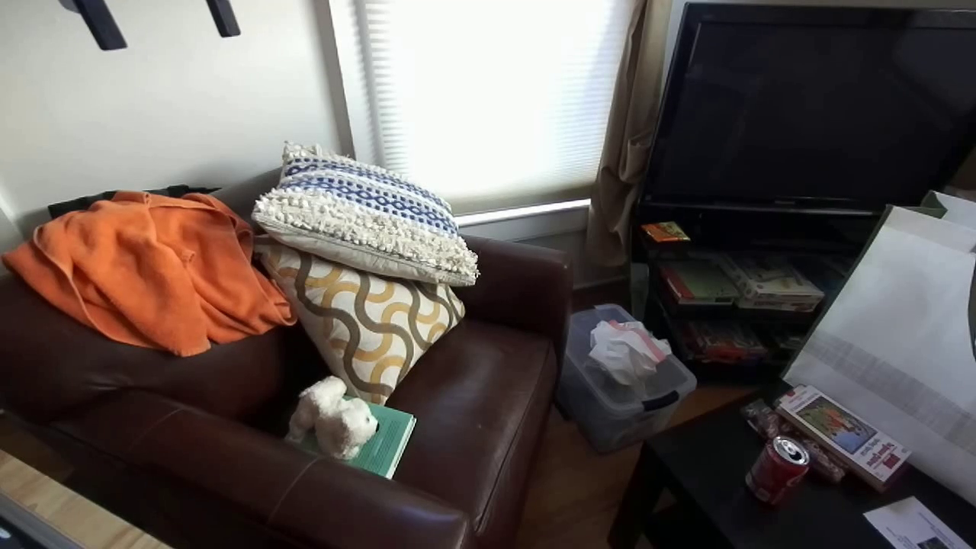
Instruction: Put the towel over the blue pillow
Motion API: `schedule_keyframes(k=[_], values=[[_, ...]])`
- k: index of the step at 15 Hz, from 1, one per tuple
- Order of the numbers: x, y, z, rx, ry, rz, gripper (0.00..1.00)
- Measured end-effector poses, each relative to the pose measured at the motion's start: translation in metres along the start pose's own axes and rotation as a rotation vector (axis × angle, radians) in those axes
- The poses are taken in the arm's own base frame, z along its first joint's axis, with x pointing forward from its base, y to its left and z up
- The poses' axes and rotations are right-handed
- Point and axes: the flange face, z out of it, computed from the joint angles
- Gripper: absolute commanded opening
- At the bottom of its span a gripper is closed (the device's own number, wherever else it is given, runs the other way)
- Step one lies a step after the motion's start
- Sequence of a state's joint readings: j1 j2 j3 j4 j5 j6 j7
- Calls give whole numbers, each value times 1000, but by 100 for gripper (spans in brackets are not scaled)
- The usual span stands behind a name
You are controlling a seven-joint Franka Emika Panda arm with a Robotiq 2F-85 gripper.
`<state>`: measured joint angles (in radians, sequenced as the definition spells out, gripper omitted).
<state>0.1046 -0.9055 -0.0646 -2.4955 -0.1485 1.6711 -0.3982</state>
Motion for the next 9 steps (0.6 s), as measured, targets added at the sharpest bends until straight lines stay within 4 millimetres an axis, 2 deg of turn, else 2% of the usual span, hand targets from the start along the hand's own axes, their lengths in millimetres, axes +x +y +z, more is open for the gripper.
schedule_keyframes(k=[4, 9], values=[[62, -96, 30, 87, -15, -232, 100], [112, -220, 76, 171, -32, -494, 100]])
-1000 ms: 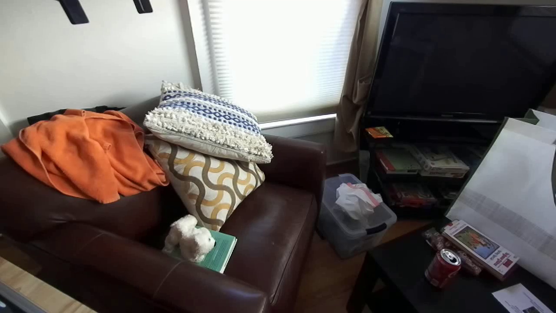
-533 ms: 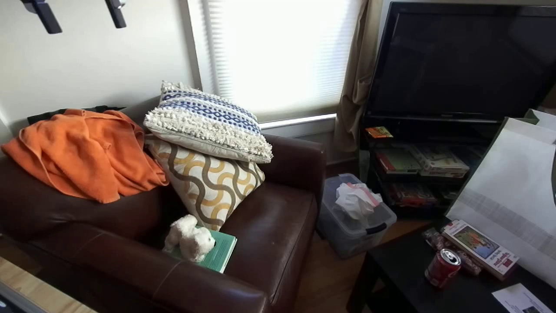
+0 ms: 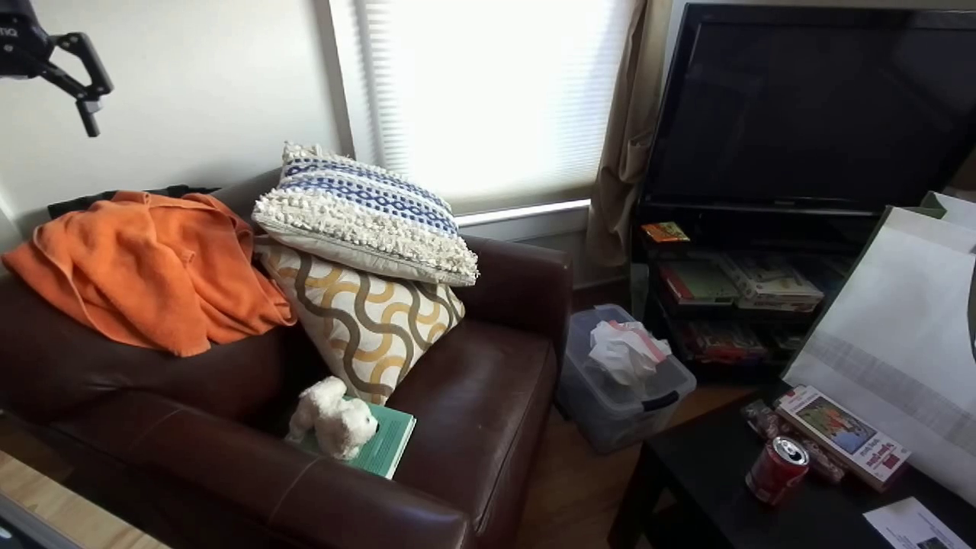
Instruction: Put the towel over the blue pillow
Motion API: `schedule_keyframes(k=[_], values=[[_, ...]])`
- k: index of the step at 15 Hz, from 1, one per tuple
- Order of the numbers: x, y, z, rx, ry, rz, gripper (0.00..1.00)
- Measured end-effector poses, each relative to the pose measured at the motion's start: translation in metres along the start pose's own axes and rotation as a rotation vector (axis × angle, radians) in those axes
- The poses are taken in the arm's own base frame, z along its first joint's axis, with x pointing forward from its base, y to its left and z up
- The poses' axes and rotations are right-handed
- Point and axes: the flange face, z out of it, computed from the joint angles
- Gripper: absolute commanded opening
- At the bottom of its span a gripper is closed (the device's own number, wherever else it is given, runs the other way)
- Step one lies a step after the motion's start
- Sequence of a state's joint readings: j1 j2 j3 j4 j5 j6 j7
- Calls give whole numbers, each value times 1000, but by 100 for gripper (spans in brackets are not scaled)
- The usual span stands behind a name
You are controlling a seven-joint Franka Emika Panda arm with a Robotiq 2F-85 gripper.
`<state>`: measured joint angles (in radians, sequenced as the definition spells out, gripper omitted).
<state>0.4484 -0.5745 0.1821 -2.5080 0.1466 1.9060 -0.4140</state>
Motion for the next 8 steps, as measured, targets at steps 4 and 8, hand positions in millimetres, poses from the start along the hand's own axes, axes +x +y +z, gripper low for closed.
schedule_keyframes(k=[4, 8], values=[[54, -26, 39, 60, -70, -137, 100], [65, -20, 39, 72, -70, -151, 100]])
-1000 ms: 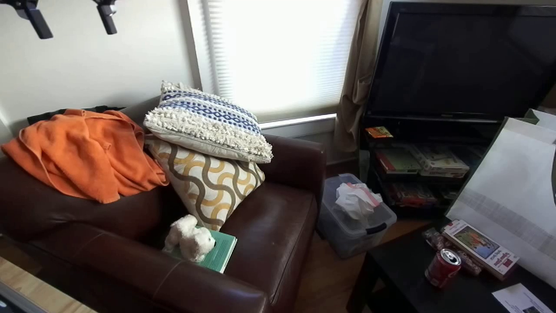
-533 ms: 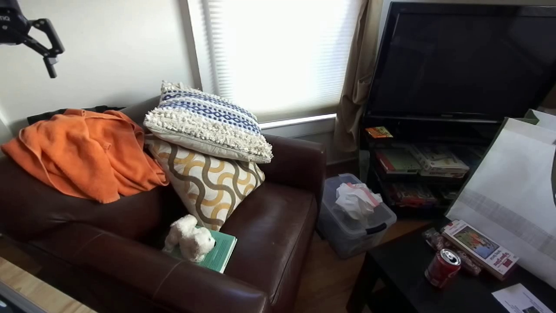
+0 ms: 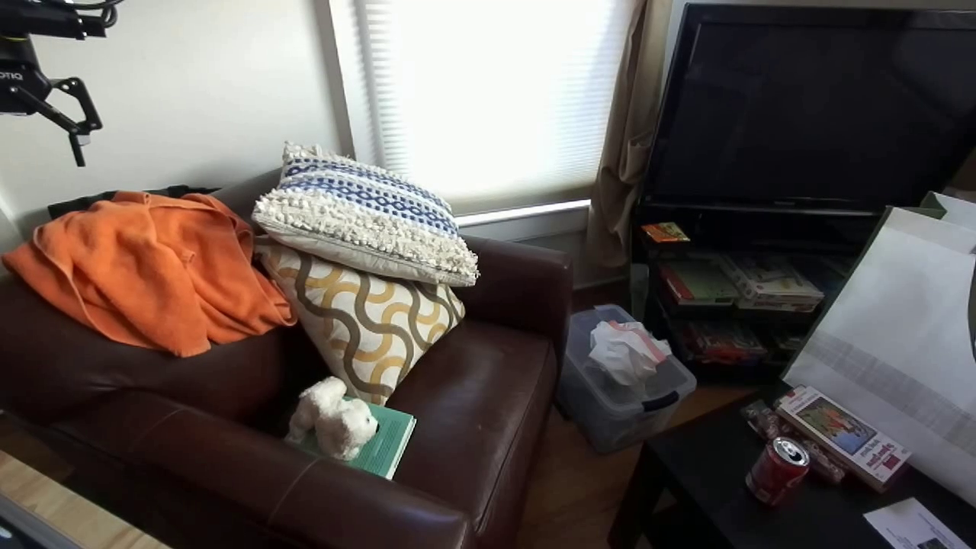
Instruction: Put the towel over the blue pillow
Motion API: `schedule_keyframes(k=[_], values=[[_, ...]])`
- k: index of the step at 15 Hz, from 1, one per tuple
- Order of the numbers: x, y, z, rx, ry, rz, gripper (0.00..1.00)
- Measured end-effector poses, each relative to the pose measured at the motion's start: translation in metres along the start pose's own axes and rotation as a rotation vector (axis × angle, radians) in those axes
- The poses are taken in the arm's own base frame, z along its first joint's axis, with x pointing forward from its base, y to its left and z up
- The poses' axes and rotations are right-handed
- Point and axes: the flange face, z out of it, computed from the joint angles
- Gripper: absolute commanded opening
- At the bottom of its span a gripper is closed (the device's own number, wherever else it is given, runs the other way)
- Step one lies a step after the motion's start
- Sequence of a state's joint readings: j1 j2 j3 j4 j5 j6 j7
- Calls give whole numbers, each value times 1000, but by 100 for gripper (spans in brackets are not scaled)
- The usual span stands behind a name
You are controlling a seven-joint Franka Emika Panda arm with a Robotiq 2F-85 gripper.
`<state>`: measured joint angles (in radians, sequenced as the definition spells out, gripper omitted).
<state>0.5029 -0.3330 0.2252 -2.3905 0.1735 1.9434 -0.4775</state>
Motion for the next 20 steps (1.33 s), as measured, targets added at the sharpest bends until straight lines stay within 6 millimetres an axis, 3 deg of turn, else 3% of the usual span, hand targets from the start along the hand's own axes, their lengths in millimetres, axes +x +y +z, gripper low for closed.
schedule_keyframes(k=[3, 6, 14, 17, 20], values=[[7, 5, -3, -15, 47, 3, 100], [45, 19, 5, -25, 151, -65, 100], [179, 24, 112, 102, 146, -258, 100], [215, 45, 147, 45, 125, -289, 100], [241, 61, 166, -42, 134, -312, 100]])
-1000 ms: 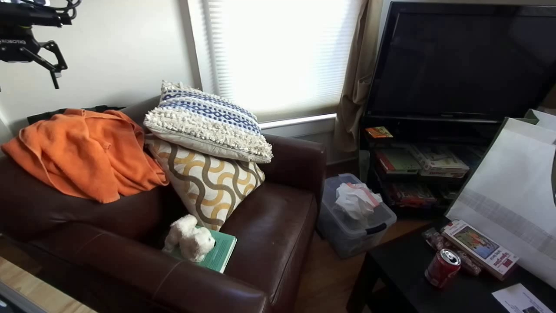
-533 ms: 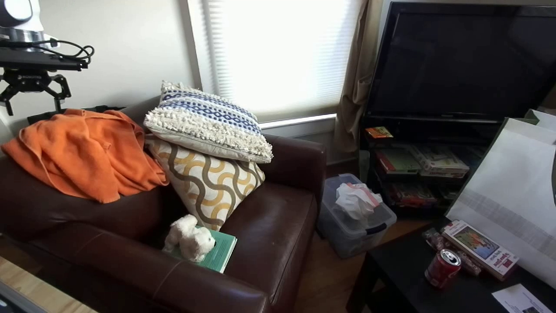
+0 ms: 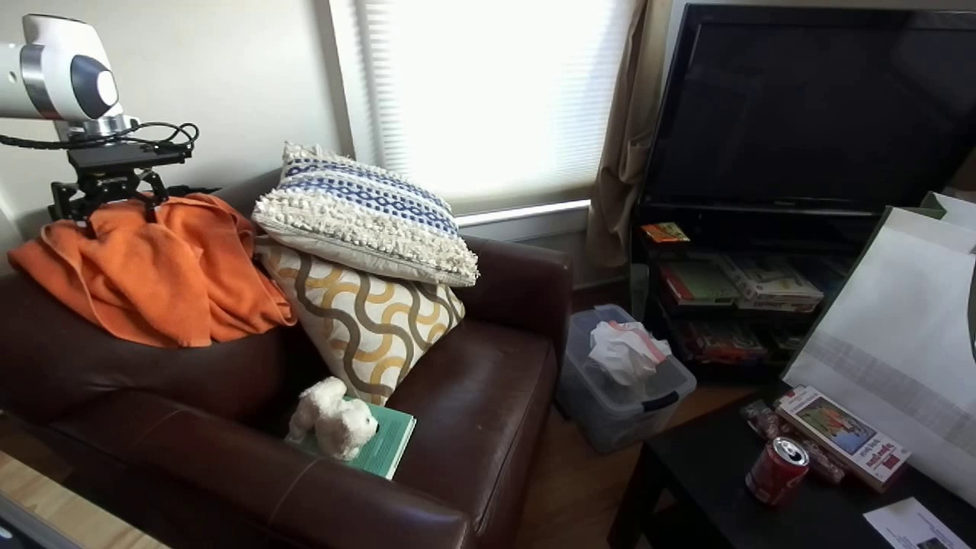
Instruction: Put the towel over the blue pillow
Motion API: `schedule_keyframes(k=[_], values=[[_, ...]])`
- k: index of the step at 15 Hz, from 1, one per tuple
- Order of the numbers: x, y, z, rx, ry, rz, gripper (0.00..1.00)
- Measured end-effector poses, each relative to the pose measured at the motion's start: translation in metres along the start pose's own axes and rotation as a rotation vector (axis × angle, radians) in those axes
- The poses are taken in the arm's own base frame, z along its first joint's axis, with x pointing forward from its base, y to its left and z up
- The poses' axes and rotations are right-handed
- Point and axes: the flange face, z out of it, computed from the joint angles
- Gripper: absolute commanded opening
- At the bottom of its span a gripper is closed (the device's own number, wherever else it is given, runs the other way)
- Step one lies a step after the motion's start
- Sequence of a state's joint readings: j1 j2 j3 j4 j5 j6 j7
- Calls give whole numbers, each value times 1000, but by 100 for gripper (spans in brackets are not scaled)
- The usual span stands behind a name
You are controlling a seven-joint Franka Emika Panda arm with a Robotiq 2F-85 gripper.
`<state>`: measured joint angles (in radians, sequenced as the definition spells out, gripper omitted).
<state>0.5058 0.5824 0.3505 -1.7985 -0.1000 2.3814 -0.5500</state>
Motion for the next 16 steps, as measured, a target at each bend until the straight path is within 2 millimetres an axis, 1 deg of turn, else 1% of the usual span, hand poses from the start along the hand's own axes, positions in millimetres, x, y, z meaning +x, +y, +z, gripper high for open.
schedule_keyframes(k=[3, 5, 7, 8, 11, 12, 13, 14, 15, 16], values=[[12, 4, 13, 5, -35, -31, 100], [18, 1, 7, 30, -57, -45, 100], [23, -7, -13, 41, -69, -57, 100], [24, -11, -30, 35, -73, -63, 100], [26, -21, -92, -24, -65, -65, 100], [26, -23, -108, -45, -57, -63, 100], [26, -24, -117, -59, -50, -63, 100], [24, -22, -118, -66, -52, -62, 100], [22, -19, -114, -66, -61, -60, 100], [19, -14, -105, -65, -75, -58, 100]])
